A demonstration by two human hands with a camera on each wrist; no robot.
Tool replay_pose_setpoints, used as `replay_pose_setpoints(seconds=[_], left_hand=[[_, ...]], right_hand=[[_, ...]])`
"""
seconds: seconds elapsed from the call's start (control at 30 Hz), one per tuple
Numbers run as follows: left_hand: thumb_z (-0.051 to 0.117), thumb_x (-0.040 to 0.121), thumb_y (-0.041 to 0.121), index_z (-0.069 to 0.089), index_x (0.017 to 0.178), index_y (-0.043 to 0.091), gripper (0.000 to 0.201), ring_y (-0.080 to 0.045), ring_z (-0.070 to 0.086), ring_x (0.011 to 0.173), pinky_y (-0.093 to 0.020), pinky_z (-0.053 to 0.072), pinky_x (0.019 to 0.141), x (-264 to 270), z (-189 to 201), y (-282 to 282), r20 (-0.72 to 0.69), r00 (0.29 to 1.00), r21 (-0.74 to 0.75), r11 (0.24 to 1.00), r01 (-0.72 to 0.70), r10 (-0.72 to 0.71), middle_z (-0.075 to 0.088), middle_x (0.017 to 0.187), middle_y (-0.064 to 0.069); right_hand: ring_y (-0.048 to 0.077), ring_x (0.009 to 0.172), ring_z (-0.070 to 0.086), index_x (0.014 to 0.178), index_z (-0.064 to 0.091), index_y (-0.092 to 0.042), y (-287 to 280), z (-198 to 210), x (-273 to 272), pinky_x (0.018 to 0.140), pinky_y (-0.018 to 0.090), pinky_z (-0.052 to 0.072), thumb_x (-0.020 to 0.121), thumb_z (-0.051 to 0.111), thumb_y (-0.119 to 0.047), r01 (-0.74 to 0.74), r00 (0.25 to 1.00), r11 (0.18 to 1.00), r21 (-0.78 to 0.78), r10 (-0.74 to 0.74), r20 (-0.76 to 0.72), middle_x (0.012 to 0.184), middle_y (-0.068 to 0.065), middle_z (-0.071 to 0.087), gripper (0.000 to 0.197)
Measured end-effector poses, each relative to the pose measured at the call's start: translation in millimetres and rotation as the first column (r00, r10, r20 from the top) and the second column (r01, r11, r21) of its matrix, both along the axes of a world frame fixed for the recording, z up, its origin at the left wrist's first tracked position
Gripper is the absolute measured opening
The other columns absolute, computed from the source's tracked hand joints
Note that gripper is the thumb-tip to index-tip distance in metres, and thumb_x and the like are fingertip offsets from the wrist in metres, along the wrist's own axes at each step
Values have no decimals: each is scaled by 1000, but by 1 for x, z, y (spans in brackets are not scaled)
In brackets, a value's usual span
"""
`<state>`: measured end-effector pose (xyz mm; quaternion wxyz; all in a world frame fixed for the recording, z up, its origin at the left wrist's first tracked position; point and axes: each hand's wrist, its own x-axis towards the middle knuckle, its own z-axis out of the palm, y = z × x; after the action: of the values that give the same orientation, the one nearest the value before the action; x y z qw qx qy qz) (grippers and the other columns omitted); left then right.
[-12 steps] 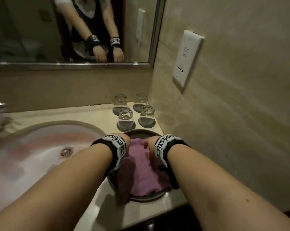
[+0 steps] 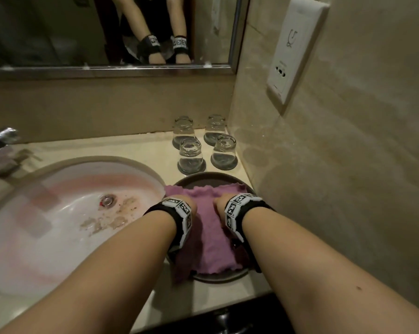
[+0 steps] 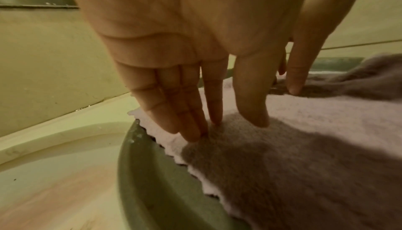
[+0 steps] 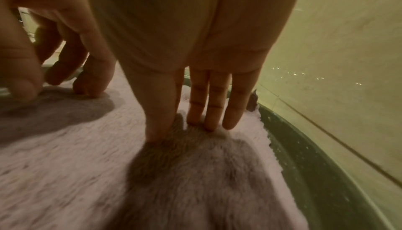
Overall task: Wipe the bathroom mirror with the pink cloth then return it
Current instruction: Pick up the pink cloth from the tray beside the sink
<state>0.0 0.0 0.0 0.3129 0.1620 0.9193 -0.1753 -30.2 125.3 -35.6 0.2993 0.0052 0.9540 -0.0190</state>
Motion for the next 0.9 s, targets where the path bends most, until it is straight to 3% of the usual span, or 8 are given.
replay_pose_setpoints(seconds=[0.2,0.4,0.53,0.63,0.73,0.77,0.83,0.9], left_hand=[[84,66,27,58,126,11,68,-25,52,127,-35,41,109,-8,-5,3,81,997,40,999,1,-4,56,136,-13],[79,72,31,63,123,11,56,-27,55,123,-38,43,107,-13,-21,-2,68,997,68,997,25,-30,60,132,-12],[77,74,35,58,125,14,59,-26,57,120,-38,48,101,-12,-33,-4,5,1000,108,994,-14,14,59,132,-7],[80,71,36,54,127,13,66,-25,57,120,-36,47,99,-12,-37,-4,-20,1000,133,991,-15,18,57,133,-6],[78,74,34,58,124,11,59,-27,58,119,-35,46,100,-15,-37,-3,-7,999,137,990,-32,33,61,128,-10],[77,75,35,61,123,11,56,-27,59,117,-35,47,98,-14,-37,-3,7,999,124,992,-36,35,63,127,-10],[75,75,37,65,118,13,51,-27,62,113,-34,49,95,-11,-36,-3,15,1000,123,992,-24,23,65,122,-10],[73,77,35,67,113,14,43,-28,64,108,-34,51,92,-9,-36,-3,13,1000,130,991,-14,12,67,116,-10]], right_hand=[[33,121,53,135,44,-6,1,0,-2,102,42,44,94,37,-27,13,1000,1000,27,-13,-7,136,18,51,46],[33,115,58,125,54,-6,-5,6,-8,96,40,49,93,45,-24,-30,999,998,59,28,29,126,16,59,38],[32,101,68,111,65,-10,-8,-26,-41,80,43,53,75,60,-49,-103,991,985,140,89,104,116,12,68,53],[33,117,59,128,54,-14,-12,-9,-24,93,51,49,59,83,-44,-146,967,951,273,80,240,133,9,56,80],[36,143,23,150,12,-17,-10,20,5,115,44,21,82,64,-40,-103,932,913,395,-50,358,158,14,14,88],[37,142,23,150,12,-18,-3,22,9,116,42,19,87,59,-38,-78,948,912,402,-56,312,157,15,14,82],[36,128,46,136,42,-22,2,10,6,108,40,40,87,60,-35,-111,985,955,276,68,159,146,13,43,54],[34,114,58,118,55,-24,6,1,4,96,44,49,80,63,-35,-172,985,973,152,173,11,127,9,60,40]])
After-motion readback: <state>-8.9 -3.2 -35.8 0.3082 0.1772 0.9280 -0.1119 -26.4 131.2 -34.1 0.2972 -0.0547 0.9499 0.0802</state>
